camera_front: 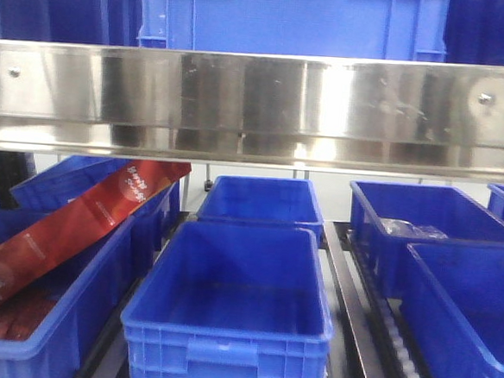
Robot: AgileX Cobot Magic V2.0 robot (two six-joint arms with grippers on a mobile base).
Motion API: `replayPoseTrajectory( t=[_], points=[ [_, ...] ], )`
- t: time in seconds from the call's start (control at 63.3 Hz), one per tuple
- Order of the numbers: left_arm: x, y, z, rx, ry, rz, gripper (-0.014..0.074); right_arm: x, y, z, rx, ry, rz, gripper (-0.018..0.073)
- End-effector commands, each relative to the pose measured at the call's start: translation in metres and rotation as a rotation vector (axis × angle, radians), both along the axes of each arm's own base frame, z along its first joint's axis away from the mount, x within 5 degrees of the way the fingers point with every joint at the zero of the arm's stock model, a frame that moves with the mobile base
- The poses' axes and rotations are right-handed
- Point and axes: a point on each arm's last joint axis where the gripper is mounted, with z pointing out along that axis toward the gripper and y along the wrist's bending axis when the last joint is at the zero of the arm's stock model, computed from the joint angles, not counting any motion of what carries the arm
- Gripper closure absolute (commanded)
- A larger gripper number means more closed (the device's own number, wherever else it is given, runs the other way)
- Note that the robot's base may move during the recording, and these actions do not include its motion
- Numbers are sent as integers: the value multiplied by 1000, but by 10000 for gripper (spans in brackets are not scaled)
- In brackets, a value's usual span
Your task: Place valve from conveyor to right shelf box
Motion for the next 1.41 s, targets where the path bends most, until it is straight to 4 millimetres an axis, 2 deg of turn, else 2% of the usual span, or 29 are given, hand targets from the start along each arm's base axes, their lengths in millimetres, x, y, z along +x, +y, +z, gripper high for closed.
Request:
replayPoseTrajectory(
  t=[0.0, 1.389],
  points=[
    [-4, 0, 14, -10, -78, 1, 707, -4, -2, 16, 4, -113, -13, 727],
    [-4, 0, 14, -10, -78, 1, 707, -4, -2, 16, 4, -113, -13, 727]
  ],
)
